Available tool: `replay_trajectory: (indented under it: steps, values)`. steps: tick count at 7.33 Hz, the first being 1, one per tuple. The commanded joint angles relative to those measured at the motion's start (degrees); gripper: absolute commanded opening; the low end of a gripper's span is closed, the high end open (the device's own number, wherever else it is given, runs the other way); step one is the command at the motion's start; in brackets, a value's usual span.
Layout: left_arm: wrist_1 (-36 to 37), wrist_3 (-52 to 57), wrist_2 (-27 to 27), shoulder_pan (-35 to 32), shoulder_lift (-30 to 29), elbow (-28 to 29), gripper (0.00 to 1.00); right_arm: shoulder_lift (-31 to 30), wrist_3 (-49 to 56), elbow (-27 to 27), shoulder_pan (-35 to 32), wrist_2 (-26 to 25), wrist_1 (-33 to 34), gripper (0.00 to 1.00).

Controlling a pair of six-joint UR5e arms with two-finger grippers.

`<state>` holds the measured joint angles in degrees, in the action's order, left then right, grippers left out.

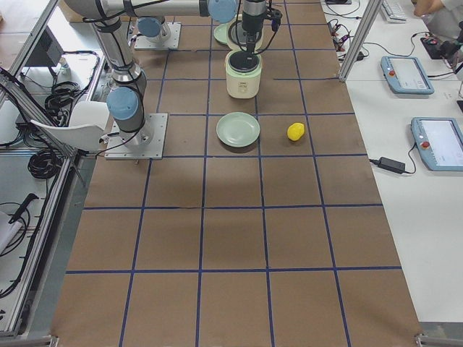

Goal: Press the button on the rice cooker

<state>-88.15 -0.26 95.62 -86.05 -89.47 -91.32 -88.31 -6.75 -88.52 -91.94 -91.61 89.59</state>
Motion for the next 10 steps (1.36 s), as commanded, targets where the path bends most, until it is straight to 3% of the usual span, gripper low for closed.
replay_trajectory:
  steps: [1,10]
  values:
    - [0.0,0.0,0.0,0.0,0.0,0.0,1.0,0.0,-0.9,0.0,-1.8,0.4,1.3,1.0]
    - [0.0,0.0,0.0,0.0,0.0,0.0,1.0,0.4,-0.1,-0.3,-1.1,-0.3,1.7,1.0]
